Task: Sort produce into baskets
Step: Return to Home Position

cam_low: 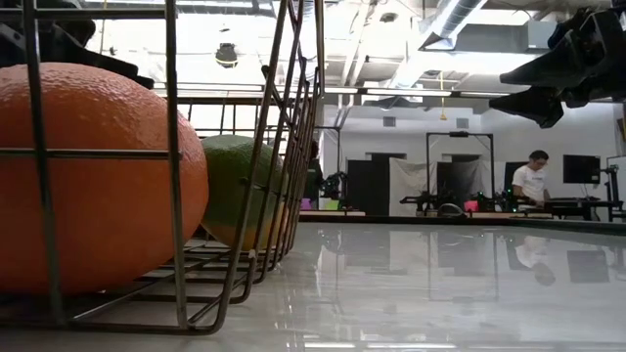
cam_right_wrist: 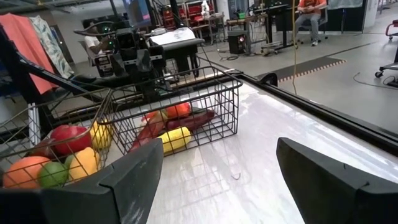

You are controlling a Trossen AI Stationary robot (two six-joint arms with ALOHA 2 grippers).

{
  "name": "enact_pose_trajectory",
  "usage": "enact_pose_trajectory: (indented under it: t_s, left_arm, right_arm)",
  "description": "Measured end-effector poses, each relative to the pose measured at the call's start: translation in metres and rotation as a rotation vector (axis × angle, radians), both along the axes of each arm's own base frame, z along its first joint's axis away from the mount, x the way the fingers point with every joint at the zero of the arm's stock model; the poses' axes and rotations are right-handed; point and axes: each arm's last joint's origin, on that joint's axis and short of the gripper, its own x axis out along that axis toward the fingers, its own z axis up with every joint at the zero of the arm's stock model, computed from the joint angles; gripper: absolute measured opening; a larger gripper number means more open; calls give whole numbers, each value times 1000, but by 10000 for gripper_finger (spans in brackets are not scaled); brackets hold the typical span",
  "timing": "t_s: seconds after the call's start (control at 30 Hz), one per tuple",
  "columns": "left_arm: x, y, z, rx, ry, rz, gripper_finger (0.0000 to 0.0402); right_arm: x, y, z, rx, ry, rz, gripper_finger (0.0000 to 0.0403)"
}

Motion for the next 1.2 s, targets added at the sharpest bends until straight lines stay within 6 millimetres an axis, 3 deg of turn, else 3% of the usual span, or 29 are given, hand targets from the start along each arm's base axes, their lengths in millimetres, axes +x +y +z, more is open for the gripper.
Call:
enact_pose_trajectory:
  t_s: [1.2]
  left_arm:
    - [0, 0, 0, 19, 4, -3, 137]
  right_arm:
    - [0, 0, 0, 0, 0, 0, 340]
